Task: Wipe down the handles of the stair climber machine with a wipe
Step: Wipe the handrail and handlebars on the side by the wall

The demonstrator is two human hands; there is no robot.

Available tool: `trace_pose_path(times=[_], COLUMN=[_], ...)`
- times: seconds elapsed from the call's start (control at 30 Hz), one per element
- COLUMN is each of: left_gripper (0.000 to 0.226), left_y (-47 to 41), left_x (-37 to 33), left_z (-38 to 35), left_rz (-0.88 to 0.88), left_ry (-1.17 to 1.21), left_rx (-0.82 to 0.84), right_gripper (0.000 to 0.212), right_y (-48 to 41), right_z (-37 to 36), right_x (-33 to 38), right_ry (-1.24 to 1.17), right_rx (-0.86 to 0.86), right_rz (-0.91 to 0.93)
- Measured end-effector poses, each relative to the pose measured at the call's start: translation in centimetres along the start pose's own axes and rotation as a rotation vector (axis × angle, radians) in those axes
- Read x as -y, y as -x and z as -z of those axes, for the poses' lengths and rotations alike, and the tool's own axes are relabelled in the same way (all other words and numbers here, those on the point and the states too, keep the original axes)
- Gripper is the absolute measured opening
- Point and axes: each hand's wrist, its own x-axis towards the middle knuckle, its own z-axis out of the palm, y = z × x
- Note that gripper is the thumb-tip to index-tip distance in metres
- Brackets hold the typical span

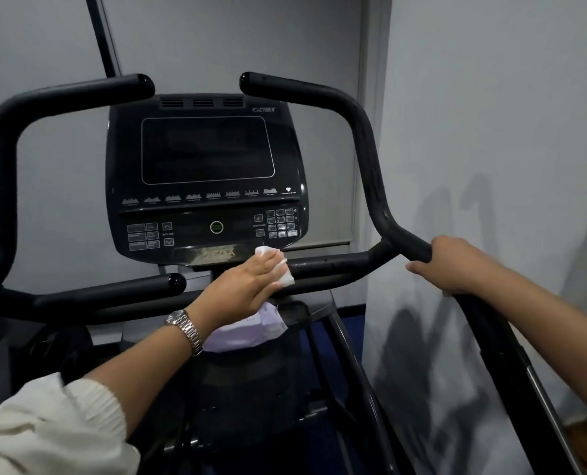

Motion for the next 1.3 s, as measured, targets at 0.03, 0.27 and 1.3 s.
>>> trace_pose_path(times=[0.03, 0.27, 1.3], left_gripper=[0.047, 0.024, 0.021], left_y=[-0.1, -3.9, -8.1], left_x=[-0.1, -2.7, -5.0], left_z=[-0.1, -0.1, -3.3], left_rz=[-0.021, -0.03, -0.025], left_ry=[-0.031, -0.23, -0.228], left_rx=[-0.008, 0.002, -0.002], right_gripper=[0.033, 0.033, 0.023], right_y=[-0.1, -0.2, 0.0], right_z=[0.0, -0.3, -0.4], right_x=[-0.1, -0.3, -0.6], right_ry=[-0.001, 0.019, 0.056], right_rx=[-0.003, -0.02, -0.049], right_rz=[0.002, 0.014, 0.084])
